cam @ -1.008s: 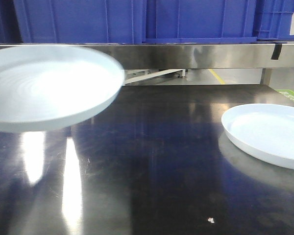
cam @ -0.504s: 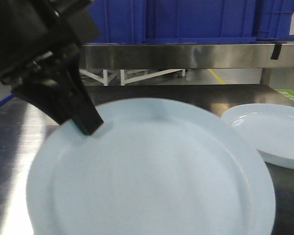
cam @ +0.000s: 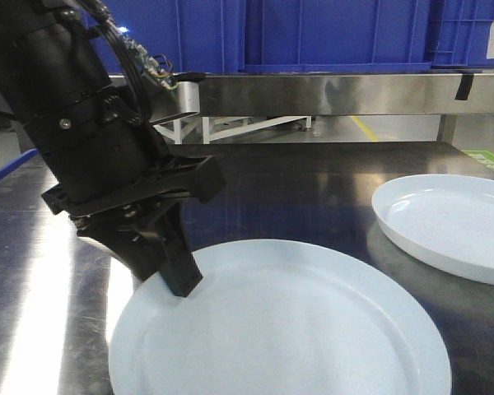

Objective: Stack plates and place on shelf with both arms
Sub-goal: 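Grasp the rim of the nearer white plate with the left gripper, then slide the white plate toward the table center and open the left gripper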

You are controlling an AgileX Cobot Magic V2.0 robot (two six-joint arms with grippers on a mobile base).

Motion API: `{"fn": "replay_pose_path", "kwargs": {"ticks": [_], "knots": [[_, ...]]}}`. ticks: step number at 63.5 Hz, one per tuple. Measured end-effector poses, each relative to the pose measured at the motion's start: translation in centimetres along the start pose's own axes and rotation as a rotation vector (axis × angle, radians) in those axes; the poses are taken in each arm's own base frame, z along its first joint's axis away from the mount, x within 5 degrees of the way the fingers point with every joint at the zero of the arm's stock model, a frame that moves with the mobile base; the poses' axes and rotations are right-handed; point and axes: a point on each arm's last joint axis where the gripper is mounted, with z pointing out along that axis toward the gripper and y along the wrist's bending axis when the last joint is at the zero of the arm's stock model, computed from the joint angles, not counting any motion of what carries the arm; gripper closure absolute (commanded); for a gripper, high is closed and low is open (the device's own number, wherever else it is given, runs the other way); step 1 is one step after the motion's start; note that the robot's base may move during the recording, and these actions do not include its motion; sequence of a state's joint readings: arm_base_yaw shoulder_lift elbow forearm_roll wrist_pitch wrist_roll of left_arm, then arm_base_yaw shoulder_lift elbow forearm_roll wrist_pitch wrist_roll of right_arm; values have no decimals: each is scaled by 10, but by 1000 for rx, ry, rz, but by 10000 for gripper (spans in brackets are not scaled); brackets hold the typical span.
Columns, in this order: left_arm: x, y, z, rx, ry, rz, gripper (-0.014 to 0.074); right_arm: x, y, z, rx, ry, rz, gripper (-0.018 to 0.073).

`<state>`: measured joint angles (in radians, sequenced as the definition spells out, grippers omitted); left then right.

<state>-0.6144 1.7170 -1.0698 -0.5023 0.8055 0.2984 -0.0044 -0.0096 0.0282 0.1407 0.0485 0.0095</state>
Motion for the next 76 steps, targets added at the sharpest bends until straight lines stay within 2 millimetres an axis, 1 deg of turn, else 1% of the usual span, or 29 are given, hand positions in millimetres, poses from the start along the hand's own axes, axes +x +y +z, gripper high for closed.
{"fn": "replay_pose_path", "kwargs": {"ticks": [11,17,21,24,30,36,40,43,48,51,55,63,69,76], "knots": [[-2,-1,-1,7,5,0,262,0,0,0,0,0,0,501],[-5,-3,-5,11,-2,5,209,0,0,0,0,0,0,501],[-7,-6,-12,15,-20,10,188,0,0,0,0,0,0,501],[-10,-9,-20,17,-45,14,188,0,0,0,0,0,0,501],[-12,-15,-46,20,-127,20,188,0,0,0,0,0,0,501],[-7,-16,-80,1,-222,14,195,0,0,0,0,0,0,501],[-2,-12,-105,-36,-294,4,195,0,0,0,0,0,0,501],[5,-10,-126,-78,-360,7,203,0,0,0,0,0,0,501],[21,-5,-152,-145,-443,-2,251,0,0,0,0,0,0,501],[33,0,-162,-183,-483,-10,295,0,0,0,0,0,0,501],[54,3,-178,-237,-549,-10,351,0,0,0,0,0,0,501],[94,8,-193,-312,-662,-32,449,0,0,0,0,0,0,501],[120,11,-196,-357,-749,-51,514,0,0,0,0,0,0,501],[148,15,-189,-404,-823,-74,512,0,0,0,0,0,0,501]]}}
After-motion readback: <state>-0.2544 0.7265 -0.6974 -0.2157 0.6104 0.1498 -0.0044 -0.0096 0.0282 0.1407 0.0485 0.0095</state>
